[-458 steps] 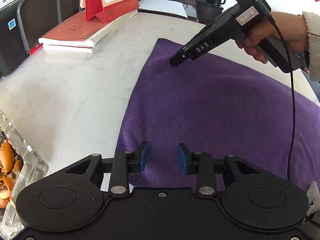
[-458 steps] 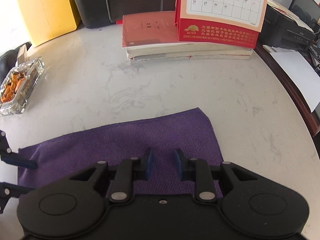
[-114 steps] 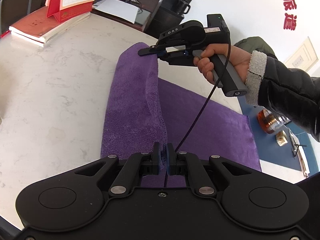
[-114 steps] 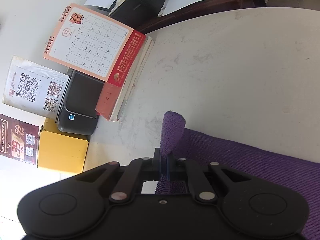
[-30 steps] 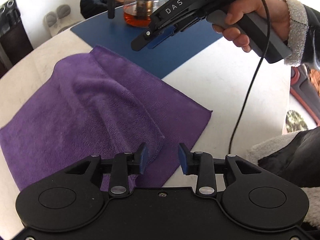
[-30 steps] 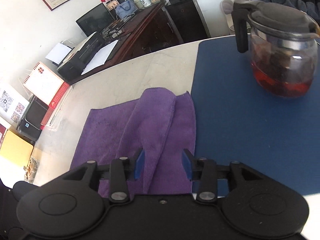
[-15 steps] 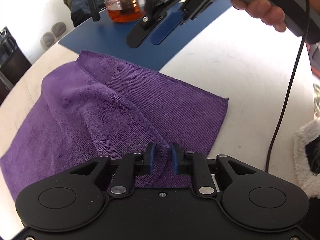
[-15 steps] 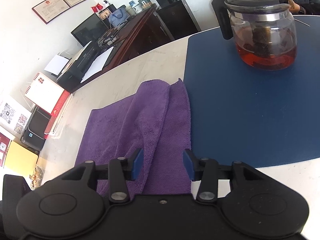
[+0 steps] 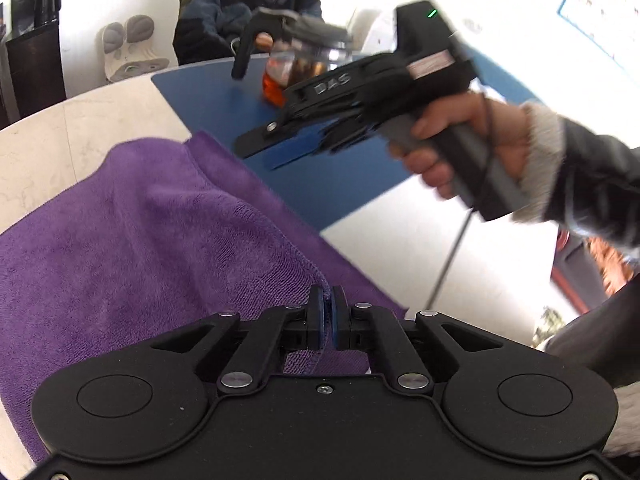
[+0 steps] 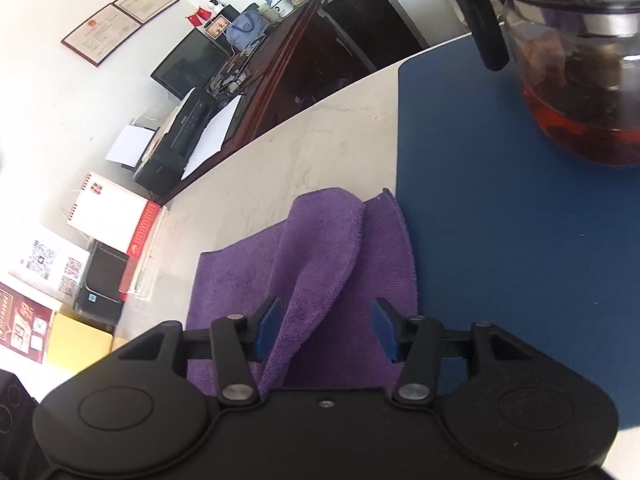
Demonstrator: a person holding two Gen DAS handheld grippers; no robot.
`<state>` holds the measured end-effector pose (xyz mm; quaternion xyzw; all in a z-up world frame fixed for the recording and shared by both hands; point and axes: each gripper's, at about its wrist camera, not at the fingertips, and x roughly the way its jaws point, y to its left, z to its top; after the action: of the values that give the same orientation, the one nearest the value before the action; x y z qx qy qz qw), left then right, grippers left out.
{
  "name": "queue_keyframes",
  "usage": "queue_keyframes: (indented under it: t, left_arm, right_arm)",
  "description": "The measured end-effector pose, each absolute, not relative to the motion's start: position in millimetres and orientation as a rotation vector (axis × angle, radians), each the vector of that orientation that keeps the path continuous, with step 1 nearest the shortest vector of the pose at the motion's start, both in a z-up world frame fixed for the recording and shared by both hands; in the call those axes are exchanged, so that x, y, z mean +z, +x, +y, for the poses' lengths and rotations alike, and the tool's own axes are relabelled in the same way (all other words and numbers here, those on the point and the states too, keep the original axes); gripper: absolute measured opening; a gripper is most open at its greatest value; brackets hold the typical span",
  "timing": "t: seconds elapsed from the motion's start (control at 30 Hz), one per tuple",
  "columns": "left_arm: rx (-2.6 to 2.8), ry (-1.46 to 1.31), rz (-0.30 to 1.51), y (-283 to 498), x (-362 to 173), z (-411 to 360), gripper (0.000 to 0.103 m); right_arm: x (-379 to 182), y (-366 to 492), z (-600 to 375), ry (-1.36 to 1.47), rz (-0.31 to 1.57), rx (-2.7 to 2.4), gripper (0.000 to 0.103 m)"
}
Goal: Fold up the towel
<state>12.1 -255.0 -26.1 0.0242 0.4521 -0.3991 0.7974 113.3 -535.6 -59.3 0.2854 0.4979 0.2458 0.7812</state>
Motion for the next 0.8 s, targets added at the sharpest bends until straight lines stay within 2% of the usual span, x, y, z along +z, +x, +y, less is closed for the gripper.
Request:
queue_keyframes:
  t: [0.07,0.4,0.63,0.7,0.8]
  left_arm:
    - [-0.866,-0.004,0.958,11,-17,-250,0.003]
    - [-0.909,-0.062,0.937,0,1,-250,0.003]
    - [-0.924,-0.067,0.930,-4,6,-250,0.003]
    - [-0.931,-0.061,0.929,-7,7,-251,0.003]
    - [-0.941,-0.066,0.931,-8,5,-251,0.003]
  right_arm:
    - [-65,124,-531,0.638,1.095,0.541,0.054]
    - [-98,150,-524,0.772,1.181,0.487,0.054]
    - [-107,165,-512,0.805,1.176,0.493,0.048]
    - [-107,169,-508,0.798,1.170,0.500,0.038]
    - [-106,174,-502,0.750,1.161,0.516,0.018]
